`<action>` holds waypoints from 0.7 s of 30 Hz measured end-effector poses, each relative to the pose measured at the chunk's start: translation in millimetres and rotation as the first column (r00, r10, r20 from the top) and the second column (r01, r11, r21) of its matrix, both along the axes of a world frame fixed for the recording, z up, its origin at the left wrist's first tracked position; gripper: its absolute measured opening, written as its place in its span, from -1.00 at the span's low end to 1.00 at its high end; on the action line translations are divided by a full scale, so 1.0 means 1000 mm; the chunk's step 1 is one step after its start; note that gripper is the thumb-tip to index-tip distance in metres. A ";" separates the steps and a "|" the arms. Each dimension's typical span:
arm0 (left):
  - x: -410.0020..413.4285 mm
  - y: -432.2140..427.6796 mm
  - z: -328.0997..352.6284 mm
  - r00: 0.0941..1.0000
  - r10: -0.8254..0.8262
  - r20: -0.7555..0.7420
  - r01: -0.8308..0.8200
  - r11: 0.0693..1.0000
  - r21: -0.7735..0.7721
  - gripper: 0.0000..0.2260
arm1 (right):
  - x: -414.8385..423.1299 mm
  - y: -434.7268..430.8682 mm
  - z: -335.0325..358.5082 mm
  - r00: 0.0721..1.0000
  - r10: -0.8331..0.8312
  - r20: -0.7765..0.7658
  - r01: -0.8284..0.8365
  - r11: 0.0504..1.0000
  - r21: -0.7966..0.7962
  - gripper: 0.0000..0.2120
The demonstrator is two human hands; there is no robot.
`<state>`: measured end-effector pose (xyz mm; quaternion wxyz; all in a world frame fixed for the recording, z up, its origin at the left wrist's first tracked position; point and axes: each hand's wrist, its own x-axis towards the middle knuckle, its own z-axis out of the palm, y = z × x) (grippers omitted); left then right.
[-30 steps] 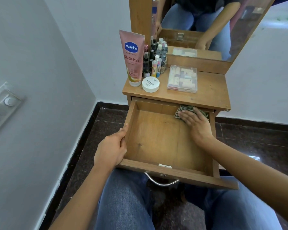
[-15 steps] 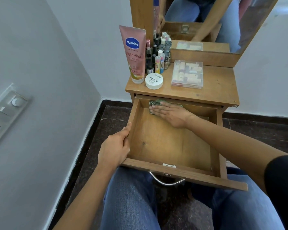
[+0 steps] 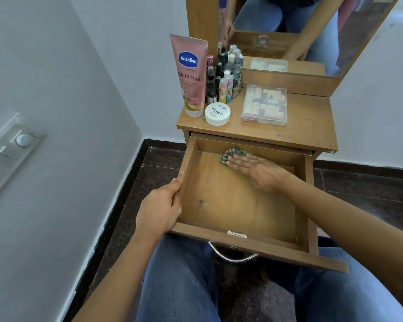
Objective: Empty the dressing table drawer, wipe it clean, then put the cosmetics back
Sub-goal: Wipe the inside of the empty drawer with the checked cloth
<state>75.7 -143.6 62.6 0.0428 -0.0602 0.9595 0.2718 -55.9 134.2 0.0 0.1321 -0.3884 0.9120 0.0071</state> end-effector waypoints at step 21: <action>0.001 0.003 0.001 1.000 0.028 -0.001 -0.028 0.999 -0.018 -0.50 | 0.032 -0.077 0.003 0.941 -0.100 0.324 0.131 0.989 -0.075 -0.29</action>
